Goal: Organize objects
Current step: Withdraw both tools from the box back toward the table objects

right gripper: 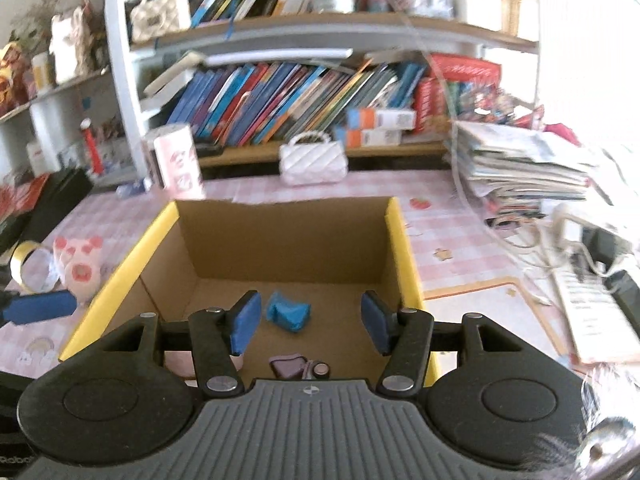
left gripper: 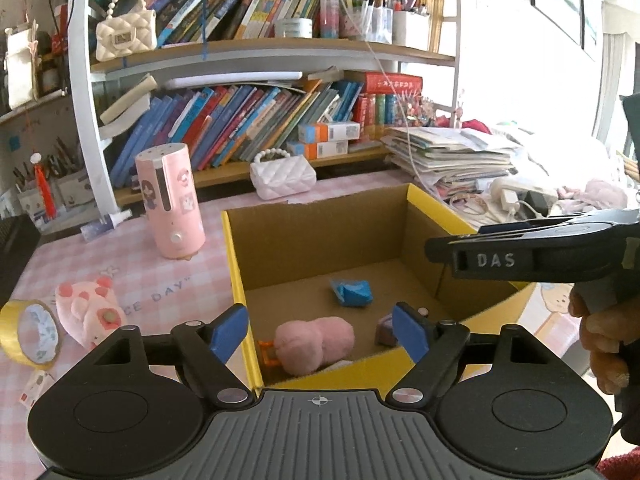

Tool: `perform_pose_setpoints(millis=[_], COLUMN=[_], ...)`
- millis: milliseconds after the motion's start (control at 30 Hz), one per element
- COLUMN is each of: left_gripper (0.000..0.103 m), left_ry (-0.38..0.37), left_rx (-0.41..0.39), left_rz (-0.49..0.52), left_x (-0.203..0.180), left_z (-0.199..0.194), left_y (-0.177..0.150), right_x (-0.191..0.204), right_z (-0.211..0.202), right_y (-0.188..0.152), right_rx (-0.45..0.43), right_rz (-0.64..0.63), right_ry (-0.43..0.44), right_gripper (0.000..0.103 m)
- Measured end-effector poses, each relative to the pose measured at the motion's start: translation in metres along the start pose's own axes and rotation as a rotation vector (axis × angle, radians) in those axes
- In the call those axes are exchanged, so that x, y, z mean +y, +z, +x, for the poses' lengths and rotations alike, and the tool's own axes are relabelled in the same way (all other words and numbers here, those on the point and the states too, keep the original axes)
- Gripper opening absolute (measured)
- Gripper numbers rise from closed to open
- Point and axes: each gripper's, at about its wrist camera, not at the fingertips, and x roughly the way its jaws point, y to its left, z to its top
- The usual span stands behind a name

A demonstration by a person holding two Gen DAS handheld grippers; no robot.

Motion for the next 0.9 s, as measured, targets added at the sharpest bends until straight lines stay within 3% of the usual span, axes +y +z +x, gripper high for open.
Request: perform_pose_setpoints(millis=[433, 900], left_gripper=[0.081, 0.081], left_ry=[-0.051, -0.054], left_rx=[0.000, 0.076], left_rz=[0.016, 0.040], left_x=[0.003, 0.015], left_z=[-0.028, -0.049], left_y=[-0.019, -0.054], right_x=[0.004, 0.035], right_z=[-0.050, -0.072], right_y=[-0.032, -0.081], right_rx=[-0.023, 0.079], right_rz=[0.083, 0.127], right_ry=[-0.135, -0.178], right_gripper=[0.054, 0.054])
